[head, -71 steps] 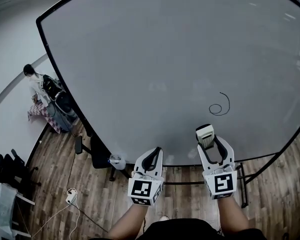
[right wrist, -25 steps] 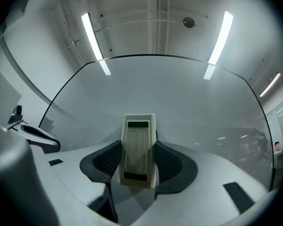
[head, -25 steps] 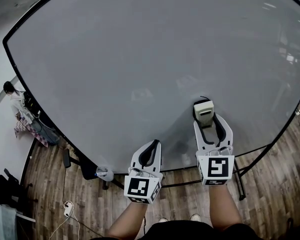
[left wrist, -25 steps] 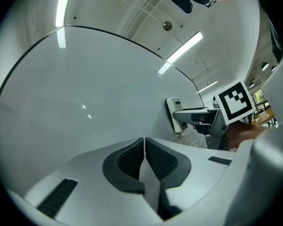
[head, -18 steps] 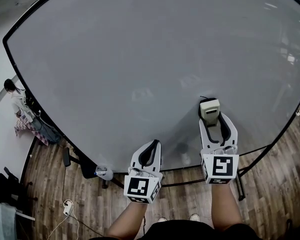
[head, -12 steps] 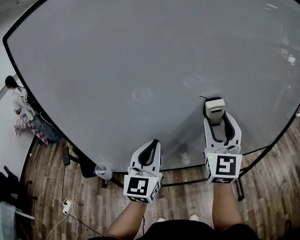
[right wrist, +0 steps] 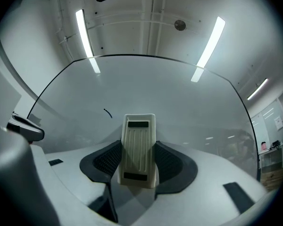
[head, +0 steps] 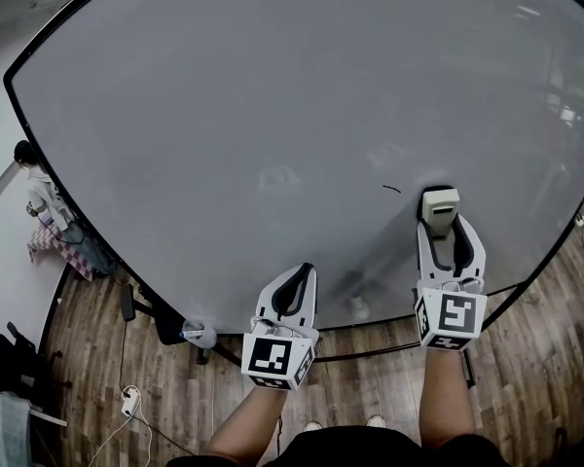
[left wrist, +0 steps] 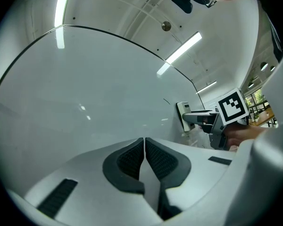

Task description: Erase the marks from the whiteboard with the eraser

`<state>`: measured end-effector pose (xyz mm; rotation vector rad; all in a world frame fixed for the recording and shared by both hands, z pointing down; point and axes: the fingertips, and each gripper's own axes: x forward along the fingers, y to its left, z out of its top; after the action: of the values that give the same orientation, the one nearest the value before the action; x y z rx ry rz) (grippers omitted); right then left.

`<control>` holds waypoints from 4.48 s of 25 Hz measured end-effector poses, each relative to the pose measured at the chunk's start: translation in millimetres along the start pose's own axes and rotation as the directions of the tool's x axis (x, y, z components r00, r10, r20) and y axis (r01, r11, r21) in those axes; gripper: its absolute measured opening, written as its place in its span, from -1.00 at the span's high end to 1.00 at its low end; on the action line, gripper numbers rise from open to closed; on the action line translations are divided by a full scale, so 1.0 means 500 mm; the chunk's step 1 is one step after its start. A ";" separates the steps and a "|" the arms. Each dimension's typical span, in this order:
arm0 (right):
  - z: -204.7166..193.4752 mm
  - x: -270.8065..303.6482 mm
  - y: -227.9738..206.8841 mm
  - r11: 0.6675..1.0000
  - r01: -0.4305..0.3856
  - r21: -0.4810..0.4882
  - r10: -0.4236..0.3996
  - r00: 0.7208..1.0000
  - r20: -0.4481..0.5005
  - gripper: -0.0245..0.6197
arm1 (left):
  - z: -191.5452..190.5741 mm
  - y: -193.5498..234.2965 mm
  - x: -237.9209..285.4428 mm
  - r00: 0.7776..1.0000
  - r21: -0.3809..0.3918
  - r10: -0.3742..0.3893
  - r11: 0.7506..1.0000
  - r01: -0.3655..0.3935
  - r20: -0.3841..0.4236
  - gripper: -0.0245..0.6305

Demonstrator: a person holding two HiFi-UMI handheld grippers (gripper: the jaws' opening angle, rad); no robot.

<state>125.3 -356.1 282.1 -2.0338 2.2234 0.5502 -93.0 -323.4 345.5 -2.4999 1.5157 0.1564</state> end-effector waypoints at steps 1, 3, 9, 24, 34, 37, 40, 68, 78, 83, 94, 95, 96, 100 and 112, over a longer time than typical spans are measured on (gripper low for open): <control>-0.001 0.000 -0.006 1.000 0.003 0.002 -0.003 1.000 -0.001 0.16 | -0.001 -0.001 0.000 1.000 -0.001 0.000 1.000 0.000 -0.001 0.85; -0.003 0.000 -0.014 1.000 0.006 0.001 -0.006 1.000 -0.003 0.16 | -0.001 -0.002 0.001 1.000 -0.002 0.000 1.000 0.000 0.000 0.85; -0.004 -0.005 -0.014 1.000 0.000 0.007 0.000 1.000 -0.004 0.16 | 0.010 0.005 0.010 1.000 0.006 0.001 1.000 -0.001 0.008 0.85; 0.057 -0.026 0.145 0.981 -0.196 0.016 0.195 0.979 0.055 0.16 | 0.064 0.009 0.012 0.997 0.041 -0.010 0.999 0.007 0.073 0.85; 0.132 0.004 0.265 0.966 -0.253 -0.051 0.257 0.962 0.096 0.16 | 0.121 0.068 -0.045 0.990 0.071 0.044 0.996 -0.054 0.134 0.85; 0.147 0.009 0.268 0.969 -0.247 -0.032 0.249 0.965 0.086 0.16 | 0.132 0.078 -0.051 0.989 0.076 0.049 0.995 -0.060 0.137 0.85; 0.149 0.010 0.259 0.971 -0.236 -0.028 0.237 0.969 0.066 0.16 | 0.135 0.071 -0.050 0.991 0.061 0.033 0.997 -0.041 0.129 0.85; 0.121 0.027 0.030 0.999 -0.028 -0.023 0.030 0.997 0.070 0.16 | 0.115 0.019 -0.004 0.994 -0.004 -0.012 1.000 0.013 0.110 0.85; 0.106 0.018 -0.074 0.997 0.079 -0.017 -0.078 0.995 0.057 0.16 | 0.110 0.014 -0.001 0.994 0.003 -0.011 1.000 0.011 0.107 0.85; 0.108 0.016 -0.099 0.997 0.077 -0.032 -0.076 0.996 0.045 0.16 | 0.121 -0.001 -0.001 0.993 0.018 -0.015 1.000 0.013 0.118 0.85; 0.173 -0.082 -0.075 0.997 -0.016 -0.073 0.025 0.992 0.122 0.16 | 0.114 0.010 -0.017 0.994 0.026 -0.011 1.000 0.008 0.111 0.85; 0.171 -0.092 -0.060 0.996 -0.033 -0.082 0.043 0.992 0.122 0.16 | 0.112 0.010 -0.018 0.994 0.024 -0.011 1.000 0.008 0.110 0.85; 0.166 -0.100 -0.045 0.995 -0.050 -0.086 0.060 0.991 0.120 0.16 | 0.110 0.011 -0.018 0.994 0.023 -0.010 1.000 0.008 0.109 0.85; 0.127 -0.129 0.002 0.994 -0.099 -0.050 0.103 0.990 0.092 0.16 | 0.099 0.011 -0.014 0.995 0.017 -0.013 1.000 0.011 0.097 0.85; 0.005 -0.195 0.113 0.977 -0.214 0.011 0.214 0.977 0.010 0.17 | 0.036 -0.033 -0.037 0.994 -0.035 -0.088 0.995 0.091 0.071 0.85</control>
<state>81.0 -259.7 320.4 -1.7929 2.4505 0.5595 -86.7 -295.8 333.9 -2.5582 1.3845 0.2566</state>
